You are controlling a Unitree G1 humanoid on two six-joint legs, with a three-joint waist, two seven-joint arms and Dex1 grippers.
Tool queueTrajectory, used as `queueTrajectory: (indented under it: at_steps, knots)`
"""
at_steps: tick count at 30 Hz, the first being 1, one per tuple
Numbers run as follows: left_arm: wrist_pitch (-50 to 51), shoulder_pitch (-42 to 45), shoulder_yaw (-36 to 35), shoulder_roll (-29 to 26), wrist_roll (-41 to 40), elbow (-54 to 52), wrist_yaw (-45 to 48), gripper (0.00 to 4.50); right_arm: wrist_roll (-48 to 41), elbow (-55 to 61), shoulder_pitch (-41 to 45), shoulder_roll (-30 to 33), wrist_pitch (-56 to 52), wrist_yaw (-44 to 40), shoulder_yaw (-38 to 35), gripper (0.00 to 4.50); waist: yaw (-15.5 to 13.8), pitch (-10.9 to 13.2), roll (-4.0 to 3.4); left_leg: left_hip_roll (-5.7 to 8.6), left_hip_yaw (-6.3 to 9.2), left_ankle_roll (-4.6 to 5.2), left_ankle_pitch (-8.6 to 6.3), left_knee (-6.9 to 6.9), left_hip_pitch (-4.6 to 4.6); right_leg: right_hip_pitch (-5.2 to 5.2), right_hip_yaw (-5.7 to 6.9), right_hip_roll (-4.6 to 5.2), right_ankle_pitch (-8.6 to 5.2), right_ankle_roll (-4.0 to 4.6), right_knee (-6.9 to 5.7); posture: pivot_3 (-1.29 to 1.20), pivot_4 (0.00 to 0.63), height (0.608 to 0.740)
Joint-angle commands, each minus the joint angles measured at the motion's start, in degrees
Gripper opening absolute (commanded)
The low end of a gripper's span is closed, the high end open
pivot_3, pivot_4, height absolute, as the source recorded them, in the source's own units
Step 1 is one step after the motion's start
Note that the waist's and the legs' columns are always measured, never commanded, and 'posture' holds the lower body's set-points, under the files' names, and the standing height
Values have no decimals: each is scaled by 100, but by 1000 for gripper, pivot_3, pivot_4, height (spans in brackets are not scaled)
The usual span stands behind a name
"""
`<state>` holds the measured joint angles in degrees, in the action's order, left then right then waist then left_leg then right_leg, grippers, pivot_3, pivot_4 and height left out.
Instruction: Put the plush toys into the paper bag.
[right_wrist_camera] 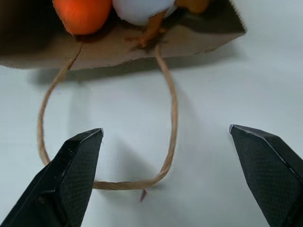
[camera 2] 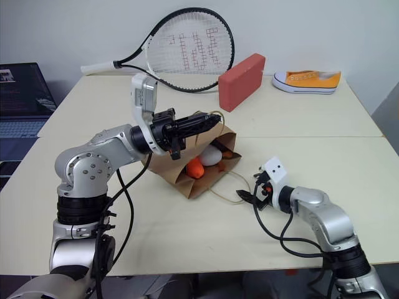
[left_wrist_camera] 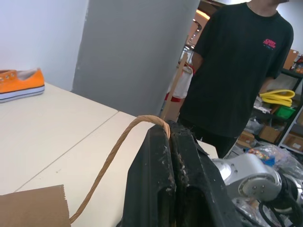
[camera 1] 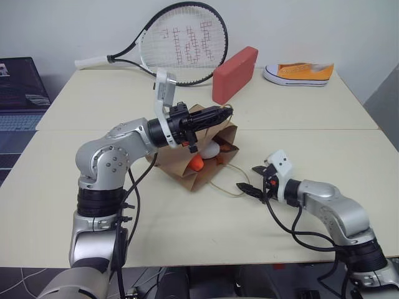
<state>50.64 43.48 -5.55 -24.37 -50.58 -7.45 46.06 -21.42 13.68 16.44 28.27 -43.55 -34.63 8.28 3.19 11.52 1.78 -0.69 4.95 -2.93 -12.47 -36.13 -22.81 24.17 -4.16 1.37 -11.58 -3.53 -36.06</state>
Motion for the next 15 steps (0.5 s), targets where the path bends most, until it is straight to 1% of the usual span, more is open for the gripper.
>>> queueTrajectory:
  at_steps: [1,3,5,6,7,8,11,13,14,15]
  knots:
    - [-112,157,-127,-61,-51,-82,48,0,4,-29,12,-78,46,-24,-29,4309,-2,0,0,0,0,0,0,-1,0,0,0,0,0,0,-1,0,150,740]
    - [-120,165,-126,-84,-36,-86,39,0,-56,2,28,-103,15,-62,-67,3864,-2,0,0,0,0,0,0,-1,1,-1,0,0,0,1,0,0,150,740]
    - [-125,171,-132,-103,-21,-87,29,0,-327,163,75,-156,-214,-115,-234,3200,-1,0,0,0,1,0,0,0,1,-1,0,0,0,0,-1,0,150,740]
    - [-128,174,-134,-111,-14,-86,25,0,-459,234,99,-184,-346,-131,-323,2763,-1,0,0,0,1,0,0,0,1,-1,0,0,0,0,-1,0,150,740]
    - [-131,178,-135,-120,-8,-81,22,0,-569,291,117,-197,-460,-141,-399,2479,0,0,0,0,1,0,0,0,1,0,1,0,0,0,-2,0,150,740]
    - [-130,185,-139,-137,-5,-75,24,0,-692,354,125,-179,-576,-168,-475,2017,-1,0,0,0,2,0,0,1,1,0,1,0,0,0,-2,0,150,740]
    - [-126,216,-146,-219,13,-48,54,0,-1090,514,170,-171,-973,-144,-745,1006,-4,0,0,0,2,0,0,0,0,-1,1,0,1,-1,-2,0,150,740]
    - [-120,250,-143,-322,43,-29,88,0,-1390,659,251,-172,-1272,-94,-977,219,-4,0,0,0,2,0,0,0,1,-1,1,0,0,-1,-2,0,150,740]
    - [-109,278,-155,-386,48,-19,107,0,-1586,752,317,-172,-1459,-61,-1131,63,-4,0,0,0,2,0,0,0,1,-1,1,0,0,0,-2,0,150,740]
    - [-113,310,-160,-459,66,-5,138,0,-1819,848,396,-178,-1654,-29,-1307,63,2,0,0,0,2,0,0,0,1,-1,1,0,0,0,-2,0,150,740]
